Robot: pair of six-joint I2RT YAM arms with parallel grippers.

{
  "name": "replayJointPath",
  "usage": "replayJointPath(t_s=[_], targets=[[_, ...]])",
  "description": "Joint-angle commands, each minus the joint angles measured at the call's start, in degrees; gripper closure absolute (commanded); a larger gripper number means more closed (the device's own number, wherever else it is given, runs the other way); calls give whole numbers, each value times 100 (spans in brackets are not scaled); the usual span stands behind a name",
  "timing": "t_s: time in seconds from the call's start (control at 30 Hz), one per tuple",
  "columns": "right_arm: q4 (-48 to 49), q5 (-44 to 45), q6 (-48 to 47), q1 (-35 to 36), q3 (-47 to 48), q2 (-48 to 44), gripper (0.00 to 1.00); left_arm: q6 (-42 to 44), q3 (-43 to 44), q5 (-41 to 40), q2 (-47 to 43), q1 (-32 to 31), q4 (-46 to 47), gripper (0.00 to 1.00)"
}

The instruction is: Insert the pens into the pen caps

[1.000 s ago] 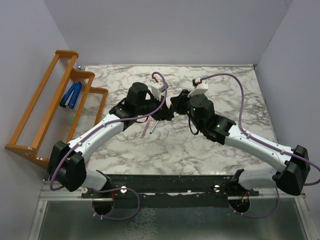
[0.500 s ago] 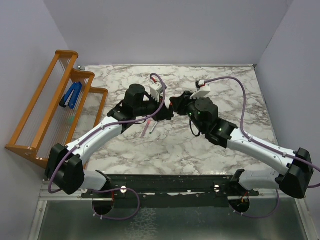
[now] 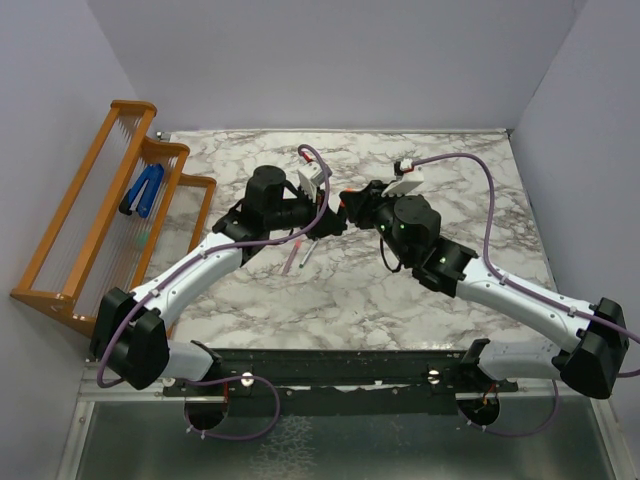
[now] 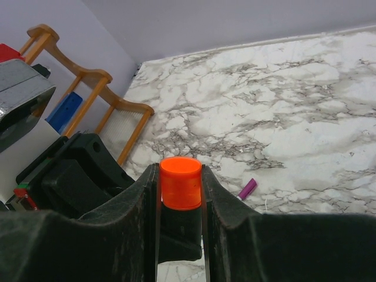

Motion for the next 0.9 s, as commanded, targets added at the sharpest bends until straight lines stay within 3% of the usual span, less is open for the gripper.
replayJointPath(t_s=[0.0,0.57,0.87], targets=[[-2117,-1711,117,726,-548,337,100,53,893,-890,-114,356,2717,100],[-2564,-1289,87,1151,-273,780,100,167,1318,-1352,85,494,2641,100],[-2530,-1247,145,1226,-365,718,100,163,1355,-1217,86,662,2590,100]])
